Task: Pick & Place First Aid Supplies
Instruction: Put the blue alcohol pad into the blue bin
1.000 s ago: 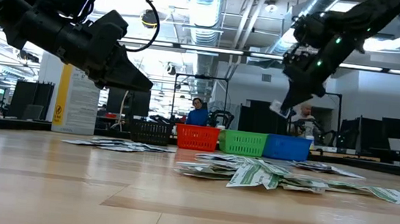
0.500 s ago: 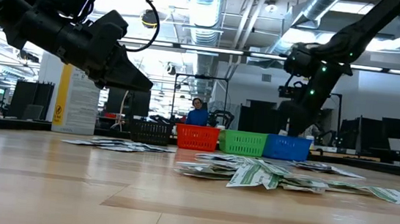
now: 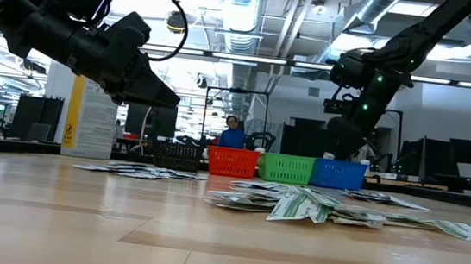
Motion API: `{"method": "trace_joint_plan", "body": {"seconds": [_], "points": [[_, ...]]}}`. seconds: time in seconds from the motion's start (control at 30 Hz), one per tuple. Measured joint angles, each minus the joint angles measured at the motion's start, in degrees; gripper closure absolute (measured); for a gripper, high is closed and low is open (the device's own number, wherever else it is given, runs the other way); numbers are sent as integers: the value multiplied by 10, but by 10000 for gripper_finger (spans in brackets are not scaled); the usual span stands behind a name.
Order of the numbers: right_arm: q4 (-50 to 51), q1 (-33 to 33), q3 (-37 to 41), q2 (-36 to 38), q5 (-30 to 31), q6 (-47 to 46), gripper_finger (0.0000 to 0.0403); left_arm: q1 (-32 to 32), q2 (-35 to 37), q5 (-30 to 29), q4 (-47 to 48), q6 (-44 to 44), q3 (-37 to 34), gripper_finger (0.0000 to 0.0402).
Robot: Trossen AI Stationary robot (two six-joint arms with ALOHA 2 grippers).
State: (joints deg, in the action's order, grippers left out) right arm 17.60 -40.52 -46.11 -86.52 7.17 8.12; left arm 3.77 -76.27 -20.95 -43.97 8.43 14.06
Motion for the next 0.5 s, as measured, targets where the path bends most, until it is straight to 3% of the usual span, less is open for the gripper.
{"method": "trace_joint_plan", "body": {"seconds": [0.3,0.5], "points": [[0,8,0,0,2,0,313,0,0,0,0,0,0,268],[-1,8,0,11,3,1,286,0,0,0,0,0,0,268]]}}
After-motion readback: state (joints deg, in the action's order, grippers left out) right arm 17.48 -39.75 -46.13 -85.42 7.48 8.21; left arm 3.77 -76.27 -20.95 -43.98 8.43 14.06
